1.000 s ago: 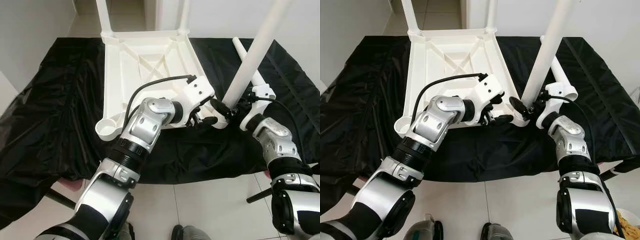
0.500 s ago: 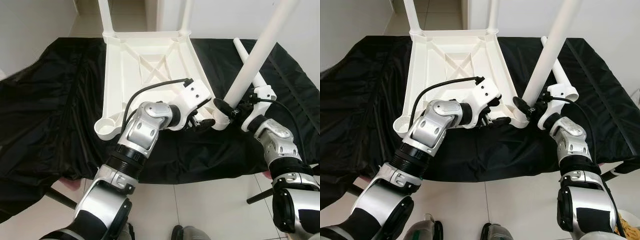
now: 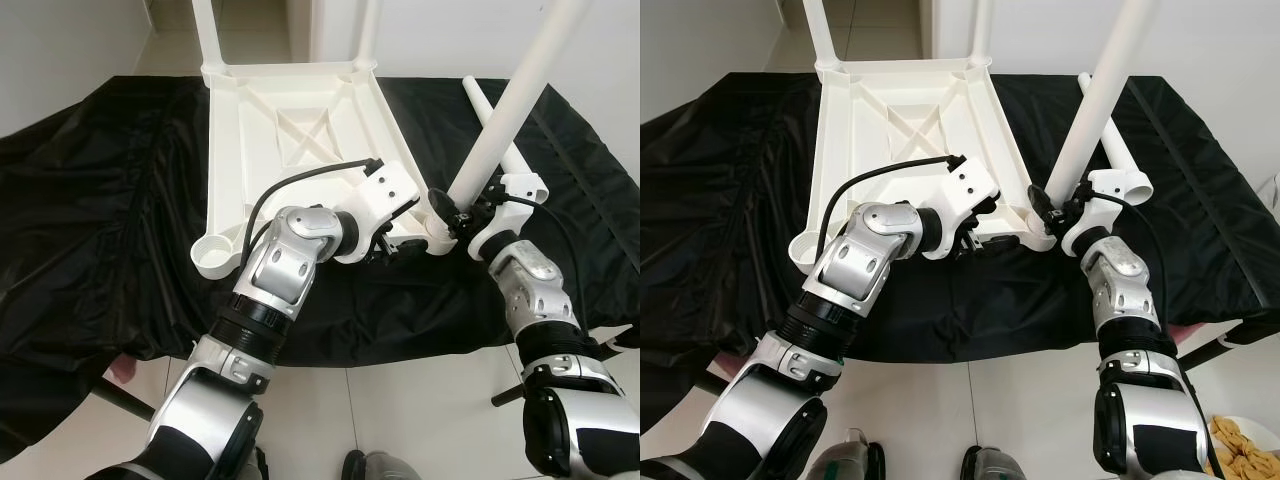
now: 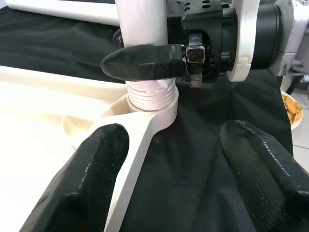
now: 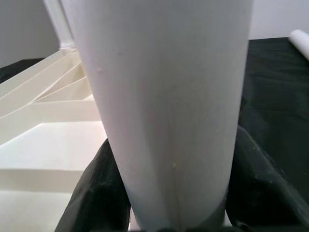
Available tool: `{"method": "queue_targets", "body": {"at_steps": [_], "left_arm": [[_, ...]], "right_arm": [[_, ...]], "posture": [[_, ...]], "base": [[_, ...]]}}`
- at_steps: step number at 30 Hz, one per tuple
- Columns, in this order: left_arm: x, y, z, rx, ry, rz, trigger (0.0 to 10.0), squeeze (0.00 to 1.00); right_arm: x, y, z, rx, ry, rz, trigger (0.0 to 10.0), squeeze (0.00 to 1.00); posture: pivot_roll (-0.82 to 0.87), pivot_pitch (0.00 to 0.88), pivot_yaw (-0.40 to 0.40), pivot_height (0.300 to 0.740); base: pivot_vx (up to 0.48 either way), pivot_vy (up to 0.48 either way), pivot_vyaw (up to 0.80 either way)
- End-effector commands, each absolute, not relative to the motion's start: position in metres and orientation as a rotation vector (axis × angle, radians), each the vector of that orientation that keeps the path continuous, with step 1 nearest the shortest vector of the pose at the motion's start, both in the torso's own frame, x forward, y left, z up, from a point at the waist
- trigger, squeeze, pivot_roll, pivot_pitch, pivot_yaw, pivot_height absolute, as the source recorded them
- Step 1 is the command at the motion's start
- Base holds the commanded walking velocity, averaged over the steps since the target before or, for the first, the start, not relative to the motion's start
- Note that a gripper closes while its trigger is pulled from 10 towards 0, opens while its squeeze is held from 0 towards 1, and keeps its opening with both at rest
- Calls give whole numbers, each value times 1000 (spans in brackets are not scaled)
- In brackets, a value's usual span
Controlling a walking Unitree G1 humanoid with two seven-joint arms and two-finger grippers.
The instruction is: Building children table
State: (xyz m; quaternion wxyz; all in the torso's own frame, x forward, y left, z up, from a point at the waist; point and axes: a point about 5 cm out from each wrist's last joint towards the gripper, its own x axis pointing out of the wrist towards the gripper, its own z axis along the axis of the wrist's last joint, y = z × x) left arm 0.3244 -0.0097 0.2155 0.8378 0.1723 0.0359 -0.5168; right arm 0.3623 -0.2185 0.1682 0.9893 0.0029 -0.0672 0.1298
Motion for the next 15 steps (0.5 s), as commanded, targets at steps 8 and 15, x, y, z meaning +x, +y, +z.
{"method": "queue_targets", "body": {"at_steps": [8, 15], "left_arm": [[330, -2, 215, 355, 59, -897, 10000, 0], [330, -3, 215, 350, 56, -899, 10000, 0]], "right_arm": [[356, -203, 164, 70, -152, 117, 10000, 0], [355, -195, 160, 125, -135, -21, 10000, 0]], "posture": [[46, 71, -19, 740], [47, 69, -19, 740]], "base": [[0, 0, 0], [0, 0, 0]]}}
